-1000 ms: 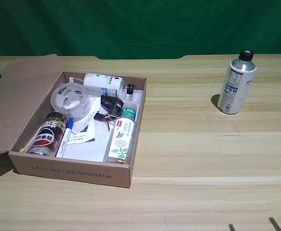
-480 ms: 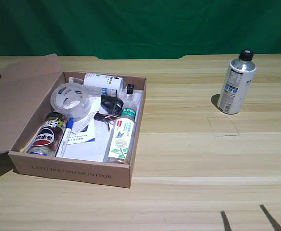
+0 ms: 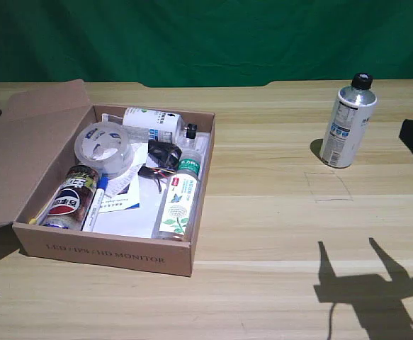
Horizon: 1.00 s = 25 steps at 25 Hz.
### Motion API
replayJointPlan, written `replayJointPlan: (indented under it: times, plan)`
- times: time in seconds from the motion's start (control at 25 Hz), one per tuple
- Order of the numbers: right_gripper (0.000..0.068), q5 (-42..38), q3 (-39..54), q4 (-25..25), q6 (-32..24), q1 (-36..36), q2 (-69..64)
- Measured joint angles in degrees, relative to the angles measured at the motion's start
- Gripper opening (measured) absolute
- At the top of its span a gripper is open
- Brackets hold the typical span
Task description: Place the white bottle into the box.
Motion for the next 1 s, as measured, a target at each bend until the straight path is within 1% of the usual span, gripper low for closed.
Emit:
replayJointPlan:
  times: [0.12,0.2,0.32,0.36,0.4,0.48,0.56,0.64,1.0]
  plan:
    - [0.0671,5.51,-1.2,0.05,0.0,2.28,7.65]
    - [0.0671,10.82,-2.14,0.23,0.0,5.89,12.46]
    - [0.0671,19.71,-4.86,0.57,0.0,13.62,18.02]
    - [0.0671,23.63,-6.21,0.56,0.46,17.01,20.01]
    - [0.0671,25.74,-6.96,0.69,1.05,18.33,21.06]
    - [0.067,30.4,-9.28,0.99,4.18,20.03,23.93]
    - [0.067,31.8,-11.09,1.39,7.25,20.03,25.84]
    - [0.0668,32.71,-12.86,1.56,8.5,20.03,27.7]
    - [0.0658,34.27,-22.67,1.66,9.89,20.03,39.51]
